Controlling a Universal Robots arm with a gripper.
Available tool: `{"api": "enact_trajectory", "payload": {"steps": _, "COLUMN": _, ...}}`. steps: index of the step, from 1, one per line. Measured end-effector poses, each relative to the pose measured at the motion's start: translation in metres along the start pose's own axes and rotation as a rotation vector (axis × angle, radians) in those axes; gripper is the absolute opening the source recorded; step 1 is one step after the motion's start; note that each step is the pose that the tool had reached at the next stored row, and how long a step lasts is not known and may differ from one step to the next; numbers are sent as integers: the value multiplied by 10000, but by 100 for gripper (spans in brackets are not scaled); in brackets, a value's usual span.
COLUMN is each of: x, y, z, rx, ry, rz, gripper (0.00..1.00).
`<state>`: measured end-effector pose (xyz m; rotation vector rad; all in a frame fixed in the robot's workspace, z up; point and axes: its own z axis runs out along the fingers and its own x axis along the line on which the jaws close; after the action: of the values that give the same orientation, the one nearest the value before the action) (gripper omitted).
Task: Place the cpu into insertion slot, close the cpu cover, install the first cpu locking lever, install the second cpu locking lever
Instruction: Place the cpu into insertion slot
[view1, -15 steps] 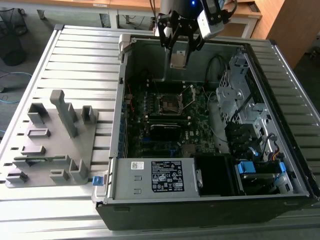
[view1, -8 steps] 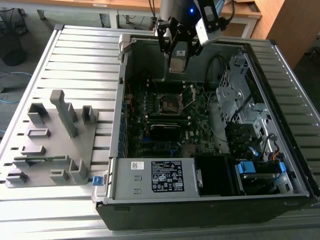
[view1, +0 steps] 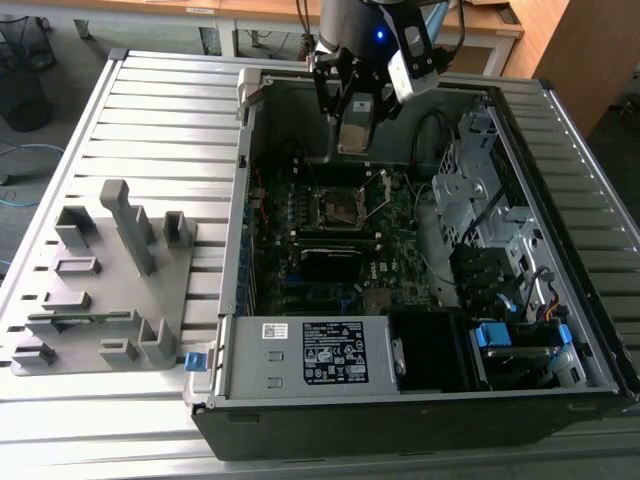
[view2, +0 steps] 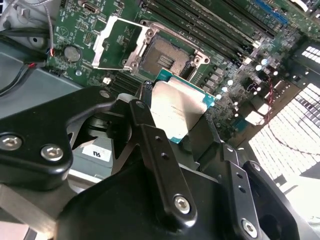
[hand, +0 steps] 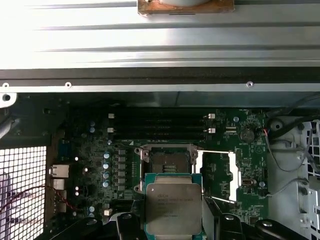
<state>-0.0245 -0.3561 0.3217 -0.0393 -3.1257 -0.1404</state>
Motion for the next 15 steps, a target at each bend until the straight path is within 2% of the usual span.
{"api": "enact_trajectory", "payload": {"steps": 15, "x": 11, "y": -19, "z": 212, "rx": 5, "ry": -3, "rz": -2, "gripper": 54}}
